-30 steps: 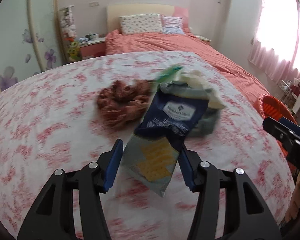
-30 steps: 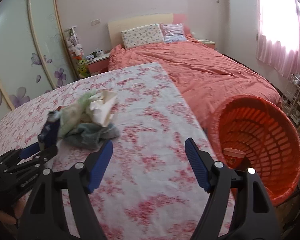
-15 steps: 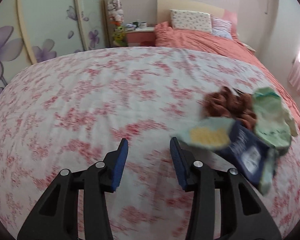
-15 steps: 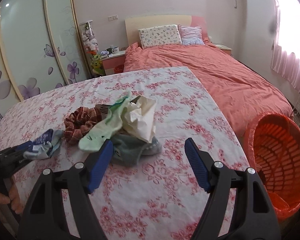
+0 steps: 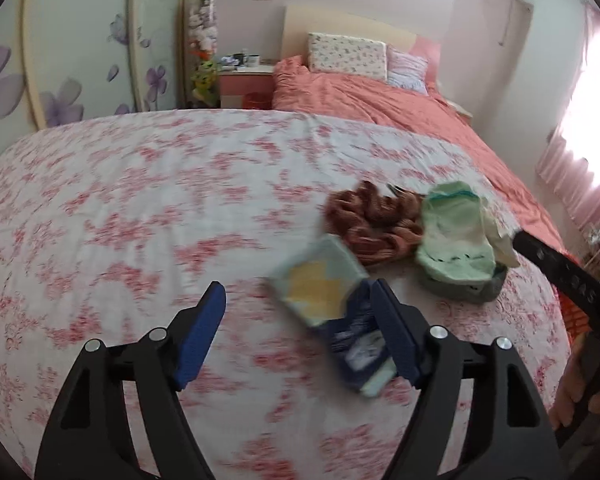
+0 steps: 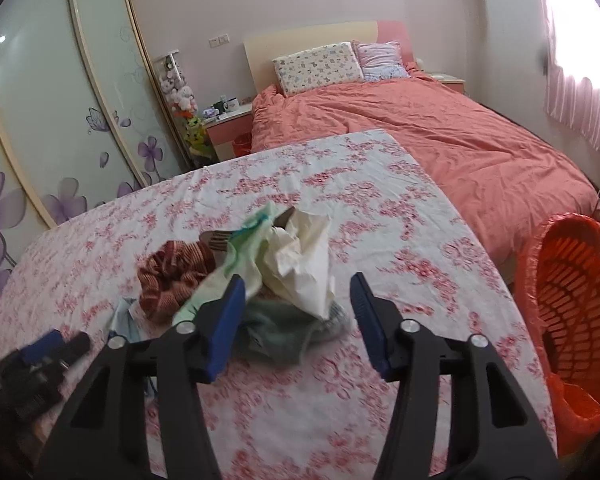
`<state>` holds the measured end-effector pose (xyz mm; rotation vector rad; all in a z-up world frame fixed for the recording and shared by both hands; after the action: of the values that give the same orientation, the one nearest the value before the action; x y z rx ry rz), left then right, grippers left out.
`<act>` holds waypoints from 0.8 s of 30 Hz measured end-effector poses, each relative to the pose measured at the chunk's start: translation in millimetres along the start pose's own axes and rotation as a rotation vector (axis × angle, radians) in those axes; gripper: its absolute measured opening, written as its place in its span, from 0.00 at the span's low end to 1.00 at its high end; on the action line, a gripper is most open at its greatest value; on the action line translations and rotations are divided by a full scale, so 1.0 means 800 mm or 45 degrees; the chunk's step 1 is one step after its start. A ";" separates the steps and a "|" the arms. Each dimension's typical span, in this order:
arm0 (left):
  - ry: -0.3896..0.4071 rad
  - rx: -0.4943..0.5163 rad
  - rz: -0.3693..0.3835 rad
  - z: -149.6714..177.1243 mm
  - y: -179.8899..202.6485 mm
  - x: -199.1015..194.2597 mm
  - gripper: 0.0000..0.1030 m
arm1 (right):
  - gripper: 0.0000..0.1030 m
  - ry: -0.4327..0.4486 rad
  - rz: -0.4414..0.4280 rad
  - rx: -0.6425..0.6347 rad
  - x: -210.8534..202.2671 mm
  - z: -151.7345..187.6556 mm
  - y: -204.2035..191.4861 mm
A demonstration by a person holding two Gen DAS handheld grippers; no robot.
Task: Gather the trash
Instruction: 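Grasp the navy snack bag with the left tool while the right tool grasps the white tissue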
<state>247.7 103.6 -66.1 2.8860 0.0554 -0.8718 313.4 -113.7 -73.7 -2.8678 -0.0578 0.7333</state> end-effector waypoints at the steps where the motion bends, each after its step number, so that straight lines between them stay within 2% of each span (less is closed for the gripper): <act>1: -0.016 0.011 -0.002 0.002 0.008 0.006 0.72 | 0.42 -0.011 0.007 -0.006 0.006 0.000 -0.002; 3: -0.051 0.029 -0.027 0.009 0.017 0.020 0.72 | 0.36 -0.034 0.028 -0.027 0.018 0.001 -0.004; 7: -0.084 0.029 -0.040 0.020 0.022 0.029 0.72 | 0.36 -0.085 0.055 -0.036 0.038 0.009 -0.002; 11: -0.086 0.033 -0.040 0.024 0.026 0.029 0.75 | 0.36 -0.098 0.061 -0.058 0.046 0.014 -0.006; 14: -0.089 0.030 -0.050 0.025 0.023 0.032 0.75 | 0.32 -0.105 0.083 -0.075 0.053 0.014 -0.008; 20: -0.070 -0.002 -0.028 0.021 0.020 0.028 0.78 | 0.34 -0.109 0.078 -0.019 0.063 0.011 -0.004; 24: -0.067 -0.012 -0.010 0.023 0.022 0.029 0.79 | 0.26 -0.117 0.083 -0.045 0.068 0.015 -0.005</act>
<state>258.0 83.3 -92.3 2.8544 0.0657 -0.9457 355.3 -103.7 -108.6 -2.8796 0.0102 0.8853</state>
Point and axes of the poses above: each gripper's, at about its wrist camera, not at the fingertips, and x roughly the way its jaws point, y to its right, z to its underside, the point moved 2 cm from there along x, roughly the way its jaws point, and after that the axes turned 13 degrees about y, right-handed, at the moved point
